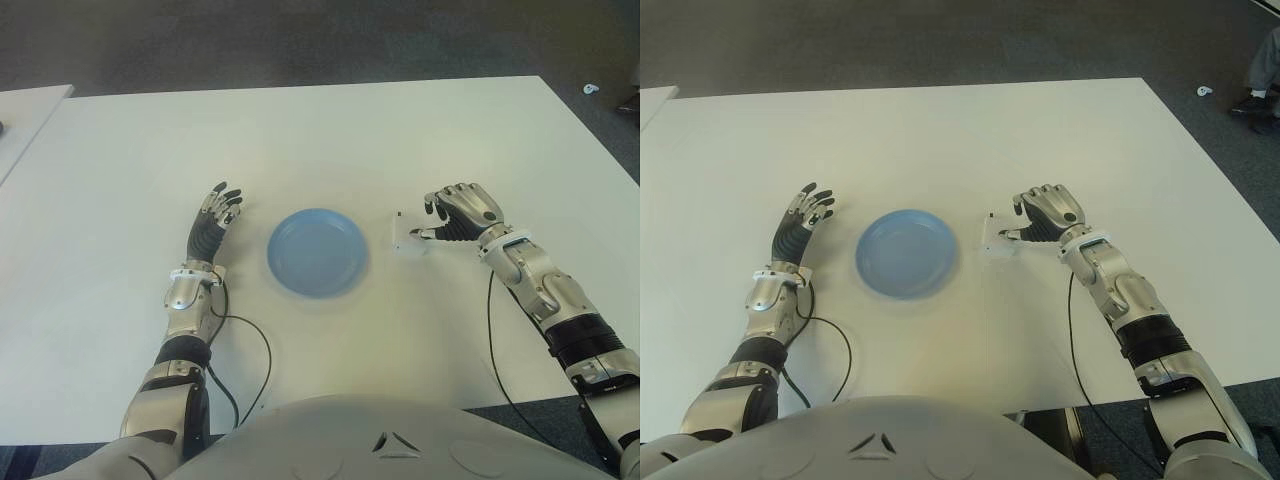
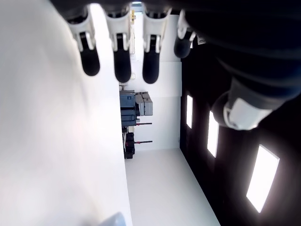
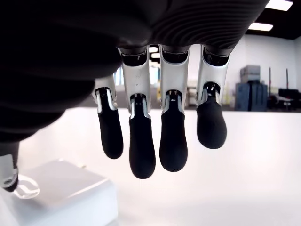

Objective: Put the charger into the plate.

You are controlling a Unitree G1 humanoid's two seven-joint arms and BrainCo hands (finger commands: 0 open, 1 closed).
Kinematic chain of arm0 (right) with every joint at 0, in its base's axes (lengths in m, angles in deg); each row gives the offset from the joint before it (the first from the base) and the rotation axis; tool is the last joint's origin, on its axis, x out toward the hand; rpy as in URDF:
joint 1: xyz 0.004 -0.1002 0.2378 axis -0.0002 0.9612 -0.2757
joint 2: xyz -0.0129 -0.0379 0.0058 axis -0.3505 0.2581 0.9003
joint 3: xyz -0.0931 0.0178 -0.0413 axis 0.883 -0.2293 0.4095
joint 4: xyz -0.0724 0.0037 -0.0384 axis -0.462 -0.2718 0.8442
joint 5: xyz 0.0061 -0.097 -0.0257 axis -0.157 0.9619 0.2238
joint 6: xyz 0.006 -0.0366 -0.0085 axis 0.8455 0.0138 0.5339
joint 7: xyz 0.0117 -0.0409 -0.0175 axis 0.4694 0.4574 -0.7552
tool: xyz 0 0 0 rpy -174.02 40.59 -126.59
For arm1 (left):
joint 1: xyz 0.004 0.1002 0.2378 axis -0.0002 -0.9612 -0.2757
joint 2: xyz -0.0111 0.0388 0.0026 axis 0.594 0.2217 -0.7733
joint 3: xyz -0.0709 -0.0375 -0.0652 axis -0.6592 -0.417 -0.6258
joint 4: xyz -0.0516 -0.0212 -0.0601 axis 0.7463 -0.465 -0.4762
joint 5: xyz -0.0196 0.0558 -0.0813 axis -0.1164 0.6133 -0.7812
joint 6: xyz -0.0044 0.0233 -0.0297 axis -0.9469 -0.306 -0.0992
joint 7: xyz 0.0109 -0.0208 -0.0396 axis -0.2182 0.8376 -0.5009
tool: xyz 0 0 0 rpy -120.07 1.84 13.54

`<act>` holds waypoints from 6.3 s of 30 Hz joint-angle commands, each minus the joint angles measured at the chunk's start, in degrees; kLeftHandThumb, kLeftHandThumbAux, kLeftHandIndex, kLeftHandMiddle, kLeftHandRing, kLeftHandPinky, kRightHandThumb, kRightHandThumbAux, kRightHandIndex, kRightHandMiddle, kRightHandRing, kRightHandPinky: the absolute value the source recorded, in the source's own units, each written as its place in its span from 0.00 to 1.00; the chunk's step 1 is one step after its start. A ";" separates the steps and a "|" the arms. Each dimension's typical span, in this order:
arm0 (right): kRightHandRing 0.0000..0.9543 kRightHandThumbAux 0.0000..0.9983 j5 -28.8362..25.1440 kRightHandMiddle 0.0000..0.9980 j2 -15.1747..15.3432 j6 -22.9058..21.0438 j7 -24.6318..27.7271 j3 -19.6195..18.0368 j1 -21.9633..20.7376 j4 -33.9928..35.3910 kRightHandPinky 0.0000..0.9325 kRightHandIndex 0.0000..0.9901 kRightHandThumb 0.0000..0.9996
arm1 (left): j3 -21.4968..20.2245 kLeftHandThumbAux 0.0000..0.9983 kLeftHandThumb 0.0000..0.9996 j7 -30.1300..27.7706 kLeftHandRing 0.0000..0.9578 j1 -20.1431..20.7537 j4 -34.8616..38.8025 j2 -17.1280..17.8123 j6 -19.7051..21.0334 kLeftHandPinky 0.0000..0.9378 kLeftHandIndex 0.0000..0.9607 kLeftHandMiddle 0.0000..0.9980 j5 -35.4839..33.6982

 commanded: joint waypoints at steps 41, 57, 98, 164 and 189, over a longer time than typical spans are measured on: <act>0.28 0.39 -0.02 0.30 -0.09 8.20 -3.82 1.64 -2.49 -6.70 0.28 0.18 0.42 | 1.27 0.49 0.00 0.70 0.21 -5.83 -3.64 -2.52 3.39 0.22 0.12 0.22 1.00; 0.00 0.10 -2.01 0.00 2.99 7.45 13.22 1.43 -1.23 -0.39 0.00 0.00 0.30 | 1.49 0.50 0.00 0.21 0.22 -5.91 -3.42 -2.48 3.32 0.23 0.11 0.23 0.96; 0.00 0.08 -0.82 0.00 3.81 5.19 25.86 1.85 -0.69 3.29 0.00 0.00 0.29 | 2.03 0.49 0.00 -1.72 0.24 -5.94 -2.82 -1.77 4.72 0.24 0.11 0.24 -0.26; 0.00 0.12 7.13 0.00 1.05 4.40 4.21 8.77 -3.74 -12.02 0.00 0.00 0.32 | 2.01 0.48 0.00 -1.57 0.22 -6.06 -3.51 -0.82 4.86 0.23 0.10 0.21 -0.40; 0.00 0.12 7.80 0.00 3.02 6.88 2.77 11.28 -3.73 -14.49 0.00 0.00 0.27 | 2.39 0.48 0.00 -1.72 0.22 -6.36 -2.99 -0.89 4.77 0.23 0.10 0.22 -0.25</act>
